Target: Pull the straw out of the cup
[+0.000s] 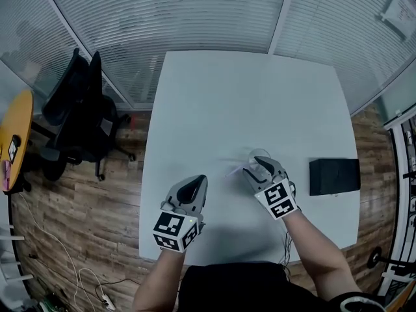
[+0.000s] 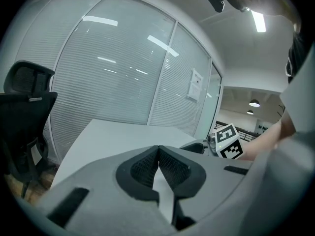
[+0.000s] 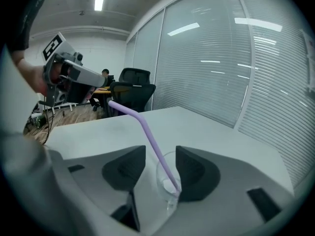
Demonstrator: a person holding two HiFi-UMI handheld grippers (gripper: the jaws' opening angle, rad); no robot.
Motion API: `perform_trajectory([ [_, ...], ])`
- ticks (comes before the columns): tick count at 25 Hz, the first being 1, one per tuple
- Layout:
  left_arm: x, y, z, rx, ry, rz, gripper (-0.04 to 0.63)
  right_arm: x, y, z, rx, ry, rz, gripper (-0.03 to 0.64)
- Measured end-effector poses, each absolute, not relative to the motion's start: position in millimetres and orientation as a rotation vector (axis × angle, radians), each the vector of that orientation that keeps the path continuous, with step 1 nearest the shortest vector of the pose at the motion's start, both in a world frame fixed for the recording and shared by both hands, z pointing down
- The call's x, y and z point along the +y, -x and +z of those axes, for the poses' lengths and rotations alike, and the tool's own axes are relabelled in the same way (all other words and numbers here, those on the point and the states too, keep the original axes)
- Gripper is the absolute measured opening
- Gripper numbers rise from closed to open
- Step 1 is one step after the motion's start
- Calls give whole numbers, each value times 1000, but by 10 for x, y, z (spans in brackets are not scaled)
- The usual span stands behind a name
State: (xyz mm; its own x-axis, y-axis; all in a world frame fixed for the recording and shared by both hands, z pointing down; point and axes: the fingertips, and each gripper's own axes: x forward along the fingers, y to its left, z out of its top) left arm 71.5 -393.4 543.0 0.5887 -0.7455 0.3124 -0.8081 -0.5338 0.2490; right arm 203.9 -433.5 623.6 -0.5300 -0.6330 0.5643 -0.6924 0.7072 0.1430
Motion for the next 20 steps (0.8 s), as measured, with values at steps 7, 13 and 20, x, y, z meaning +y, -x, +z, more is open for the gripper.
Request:
perform_trajectory([
  [7,-3826,-592,5435,-1252,-2449,231,9,-4394,-2008,6281,-2249,-1067,113,104],
  [13,-3676,-444,5306,-1252,-2472,214,9,-4367,-2018,6166,-2217,-1151,111,43],
  [20,-3416,-197,5103,-1224,-2514,164,9,-4176,-2004,5609,-2242,-1308,78,38],
])
